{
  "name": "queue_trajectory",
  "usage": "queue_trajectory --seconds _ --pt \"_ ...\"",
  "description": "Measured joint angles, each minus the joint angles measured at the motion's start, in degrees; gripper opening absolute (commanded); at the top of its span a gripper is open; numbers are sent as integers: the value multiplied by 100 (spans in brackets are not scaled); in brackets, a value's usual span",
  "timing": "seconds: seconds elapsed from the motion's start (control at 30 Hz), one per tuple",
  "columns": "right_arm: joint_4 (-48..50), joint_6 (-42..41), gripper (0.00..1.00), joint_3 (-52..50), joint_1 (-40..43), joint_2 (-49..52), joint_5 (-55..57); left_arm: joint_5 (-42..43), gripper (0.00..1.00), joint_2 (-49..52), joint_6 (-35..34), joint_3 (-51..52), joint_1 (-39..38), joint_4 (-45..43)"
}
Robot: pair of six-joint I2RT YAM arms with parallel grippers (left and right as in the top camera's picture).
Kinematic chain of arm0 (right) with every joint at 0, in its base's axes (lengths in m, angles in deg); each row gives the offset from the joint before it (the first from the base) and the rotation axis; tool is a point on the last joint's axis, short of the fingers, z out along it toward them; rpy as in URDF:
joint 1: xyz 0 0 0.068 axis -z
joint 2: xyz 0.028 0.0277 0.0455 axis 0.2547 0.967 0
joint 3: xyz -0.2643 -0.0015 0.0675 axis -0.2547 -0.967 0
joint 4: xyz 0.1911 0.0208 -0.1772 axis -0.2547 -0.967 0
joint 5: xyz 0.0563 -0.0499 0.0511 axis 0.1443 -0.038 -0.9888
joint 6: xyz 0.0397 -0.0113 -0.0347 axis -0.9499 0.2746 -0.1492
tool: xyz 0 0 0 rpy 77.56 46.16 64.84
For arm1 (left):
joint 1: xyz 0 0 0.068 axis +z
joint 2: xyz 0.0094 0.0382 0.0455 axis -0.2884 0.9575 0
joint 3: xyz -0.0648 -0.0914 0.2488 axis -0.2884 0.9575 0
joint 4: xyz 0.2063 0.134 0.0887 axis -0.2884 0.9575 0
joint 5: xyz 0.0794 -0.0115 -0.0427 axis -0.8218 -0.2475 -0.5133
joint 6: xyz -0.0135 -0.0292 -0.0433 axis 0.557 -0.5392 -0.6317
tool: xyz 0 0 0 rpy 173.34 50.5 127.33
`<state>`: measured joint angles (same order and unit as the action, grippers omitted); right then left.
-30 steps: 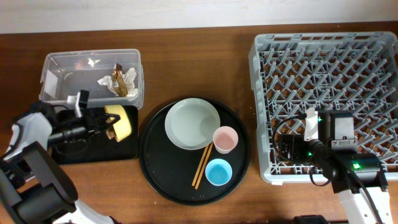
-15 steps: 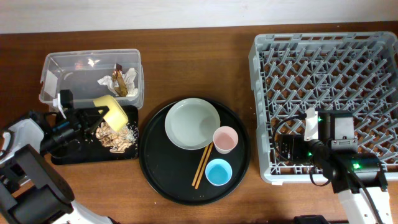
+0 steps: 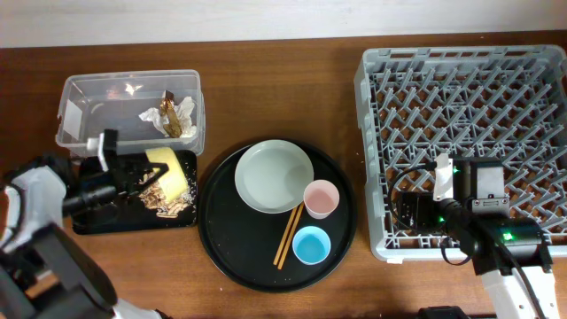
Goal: Sort waste into correct bins and load items into the dishwasher rack
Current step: 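Tip the yellow bowl over the black tray to empty the scraps, then set the empty yellow bowl back on the round tray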
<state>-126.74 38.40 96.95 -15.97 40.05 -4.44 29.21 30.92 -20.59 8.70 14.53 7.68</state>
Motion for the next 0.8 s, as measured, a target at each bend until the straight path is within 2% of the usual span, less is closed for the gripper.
queue_trajectory --seconds 0.13,0.17,0.27,0.3,0.37,0.47,0.63,0.67,0.7,0.73,0.77,0.8 --pt "0 2 98 0 0 0 0 -1591 0 -968 -957 -188 -1102 -708" --pt "0 7 98 0 0 0 0 -2430 0 -1043 -1388 -192 -1829 -772" --pt "-2 0 98 2 0 2 0 -3779 0 -1047 -1978 -195 -3174 -811" --pt "-2 2 98 2 0 2 0 -3947 0 -1047 -2087 -195 -3381 -804" --pt "-2 4 98 2 0 2 0 -5023 0 -1051 -2651 -192 -4299 -815" --pt "-2 2 98 2 0 2 0 -5685 0 -1040 -3067 -162 -5097 -931" --pt "-2 4 98 2 0 2 2 -5969 2 -726 -3486 400 -5744 -1303" --pt "-2 4 98 2 0 2 2 -5989 6 -667 -3521 457 -5764 -1320" --pt "-2 2 98 2 0 2 0 -6006 42 -619 -3558 503 -5779 -1329" --pt "-2 7 98 2 0 2 0 -6011 72 -592 -3598 533 -5786 -1338" --pt "-2 4 98 2 0 2 0 -6015 87 -590 -3617 538 -5792 -1364" --pt "-2 4 98 2 0 2 0 -6024 87 -588 -3626 538 -5796 -1390"
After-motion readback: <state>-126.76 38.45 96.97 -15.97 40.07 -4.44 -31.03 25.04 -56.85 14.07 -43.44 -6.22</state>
